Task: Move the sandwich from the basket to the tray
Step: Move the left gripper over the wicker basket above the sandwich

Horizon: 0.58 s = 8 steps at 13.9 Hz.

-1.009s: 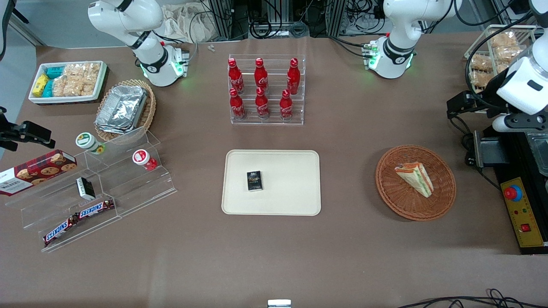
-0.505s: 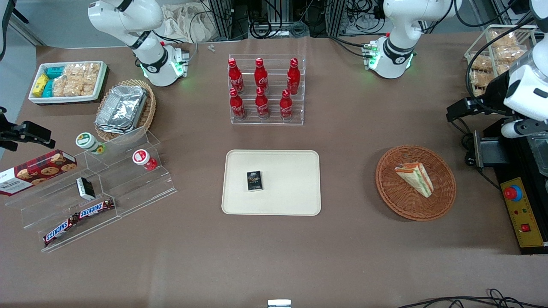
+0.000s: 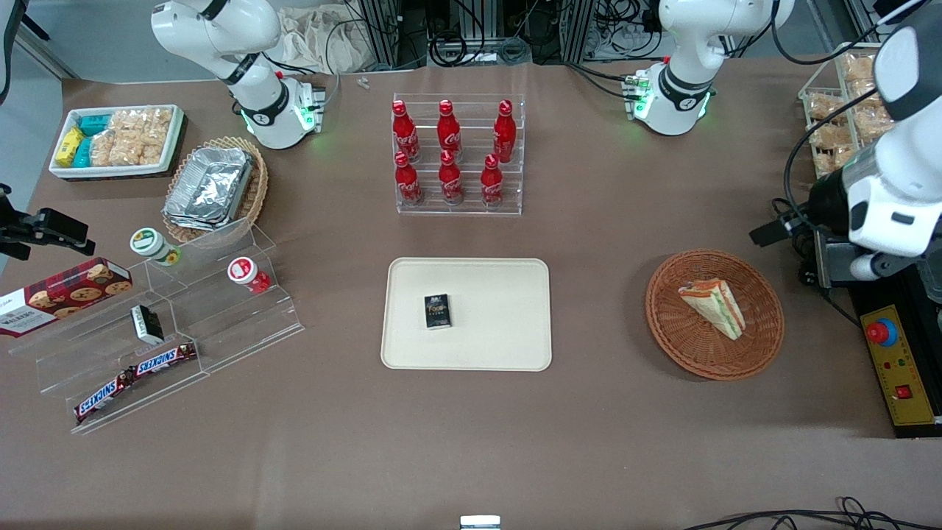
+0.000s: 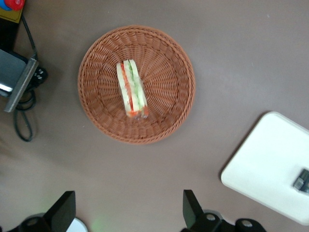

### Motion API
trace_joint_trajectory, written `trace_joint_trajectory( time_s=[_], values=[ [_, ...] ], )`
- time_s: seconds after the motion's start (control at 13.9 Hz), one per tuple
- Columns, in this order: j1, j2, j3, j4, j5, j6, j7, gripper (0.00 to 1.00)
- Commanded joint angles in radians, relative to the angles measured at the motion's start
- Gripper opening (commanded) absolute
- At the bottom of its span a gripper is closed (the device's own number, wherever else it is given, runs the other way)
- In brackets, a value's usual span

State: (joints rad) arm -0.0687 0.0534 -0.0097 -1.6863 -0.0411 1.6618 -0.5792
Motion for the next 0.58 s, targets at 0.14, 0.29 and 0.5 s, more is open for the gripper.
trace_joint_trajectory(
  time_s=[0.14,0.29,0.5],
  values=[
    [-0.005,0.052,0.004,-0.145,0.059,0.182,-0.154,1.0],
    [-0.006,0.097,0.004,-0.19,0.078,0.261,-0.22,1.0],
    [-0.006,0.155,0.004,-0.255,0.112,0.378,-0.277,1.0]
  ],
)
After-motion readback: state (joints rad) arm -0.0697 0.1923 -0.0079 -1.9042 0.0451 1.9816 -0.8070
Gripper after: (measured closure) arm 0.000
